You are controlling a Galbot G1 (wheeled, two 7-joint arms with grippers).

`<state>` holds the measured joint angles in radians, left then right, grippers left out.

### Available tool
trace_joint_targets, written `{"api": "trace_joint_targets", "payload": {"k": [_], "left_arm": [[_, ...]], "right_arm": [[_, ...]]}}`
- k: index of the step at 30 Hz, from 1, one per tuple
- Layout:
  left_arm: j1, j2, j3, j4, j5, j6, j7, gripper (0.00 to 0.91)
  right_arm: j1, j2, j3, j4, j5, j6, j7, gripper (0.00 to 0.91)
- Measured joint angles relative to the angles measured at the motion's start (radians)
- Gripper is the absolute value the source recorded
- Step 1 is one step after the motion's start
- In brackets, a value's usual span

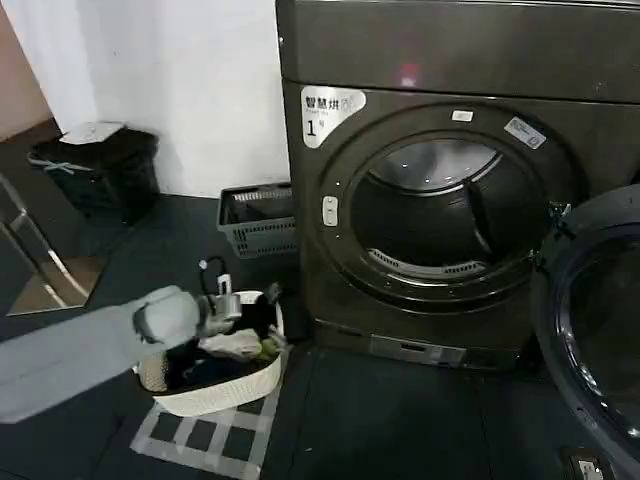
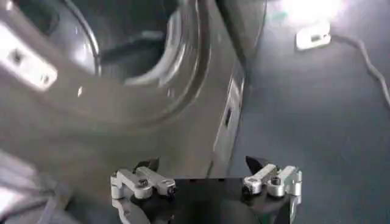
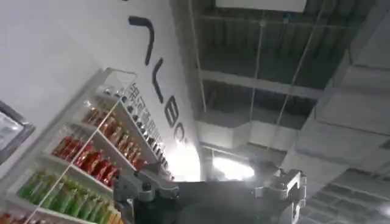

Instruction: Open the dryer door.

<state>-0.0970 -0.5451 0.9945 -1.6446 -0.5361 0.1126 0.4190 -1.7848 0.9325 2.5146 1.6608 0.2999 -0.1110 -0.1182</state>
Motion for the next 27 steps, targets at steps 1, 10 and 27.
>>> {"api": "trace_joint_targets", "payload": {"k": [1,10,27], "left_arm": [[-0.007,0.009,0.002,0.006,0.005,0.015,0.012,0.907],[-0.038,0.065,0.010,0.055,0.071,0.111,0.087,0.907],[-0.016,0.160,0.026,0.082,0.179,0.147,0.166,0.907]], "right_arm": [[-0.001,0.000,0.003,0.000,0.002,0.001,0.000,0.907],[-0.008,-0.001,0.025,0.012,0.010,-0.002,-0.001,0.907],[-0.006,0.009,0.018,0.015,0.013,-0.001,0.001,0.907]]}}
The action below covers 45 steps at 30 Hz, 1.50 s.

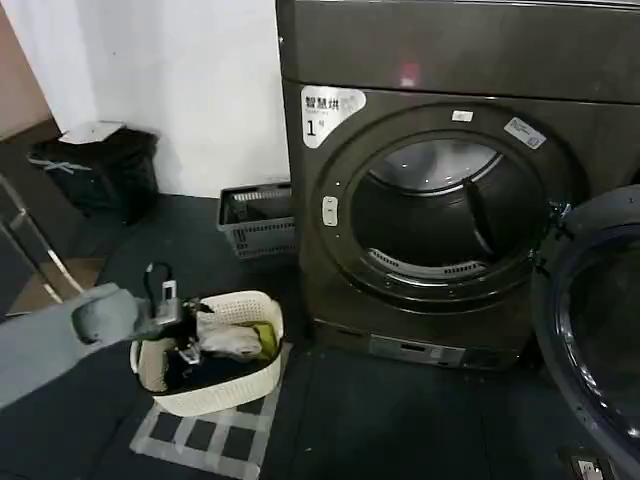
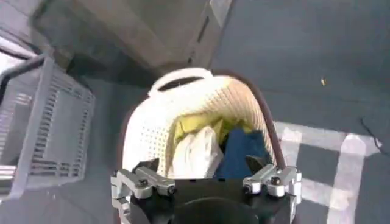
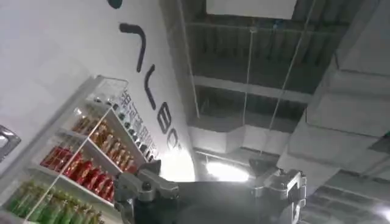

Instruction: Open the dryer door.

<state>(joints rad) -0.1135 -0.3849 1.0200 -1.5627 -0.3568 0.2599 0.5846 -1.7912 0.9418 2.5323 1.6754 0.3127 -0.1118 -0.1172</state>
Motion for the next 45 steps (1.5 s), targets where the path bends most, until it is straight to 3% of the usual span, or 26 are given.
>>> {"api": "trace_joint_targets", "payload": {"k": [45], "left_arm": [[0.081,0.176,-0.069,-0.009,0.041,-0.070,0.052,0.907]], "right_arm": [[-0.004,0.005,-0.007,0.003,0.006,0.004,-0.006,0.907]]}}
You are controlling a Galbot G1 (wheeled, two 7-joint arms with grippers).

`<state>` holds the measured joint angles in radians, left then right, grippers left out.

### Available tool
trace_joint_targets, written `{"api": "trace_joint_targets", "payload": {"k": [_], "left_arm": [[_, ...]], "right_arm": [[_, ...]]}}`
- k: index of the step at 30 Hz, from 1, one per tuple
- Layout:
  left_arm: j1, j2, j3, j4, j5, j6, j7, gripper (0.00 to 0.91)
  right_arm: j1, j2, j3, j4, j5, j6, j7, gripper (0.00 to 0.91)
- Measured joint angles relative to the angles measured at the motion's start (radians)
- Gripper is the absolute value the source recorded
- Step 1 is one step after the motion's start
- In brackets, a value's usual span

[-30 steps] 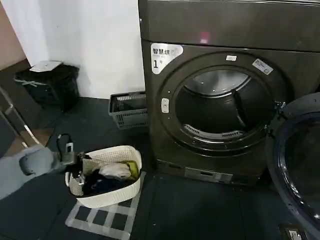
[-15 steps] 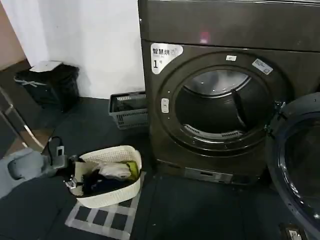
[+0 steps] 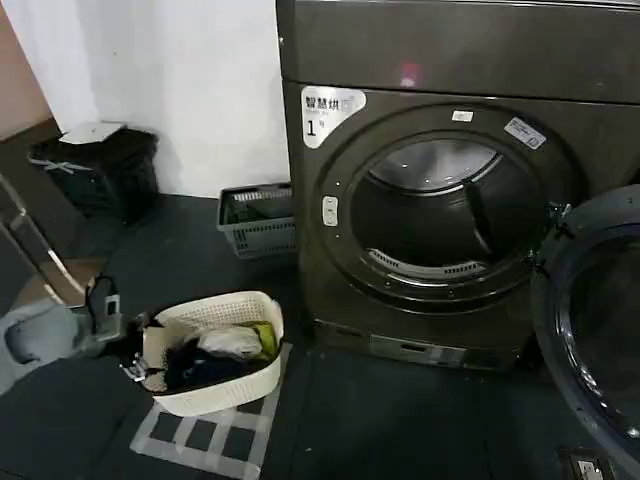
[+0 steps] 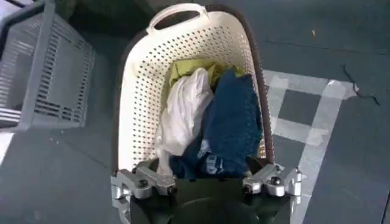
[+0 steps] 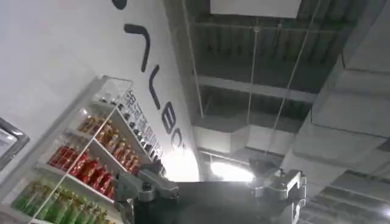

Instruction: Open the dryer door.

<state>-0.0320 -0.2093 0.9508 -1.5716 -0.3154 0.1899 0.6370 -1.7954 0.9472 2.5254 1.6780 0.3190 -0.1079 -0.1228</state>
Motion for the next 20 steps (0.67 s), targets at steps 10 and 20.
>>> {"api": "trace_joint_targets", "payload": {"k": [10,20], "left_arm": [[0.073,0.016,-0.068,-0.009,0.028,-0.023,0.003,0.907],[0.252,0.054,-0.260,-0.036,0.043,-0.033,0.003,0.907]], "right_arm": [[0.001,0.004,-0.003,0.002,0.000,0.000,0.000,0.907],[0.023,0.011,-0.028,0.023,-0.001,0.000,-0.001,0.907]]}}
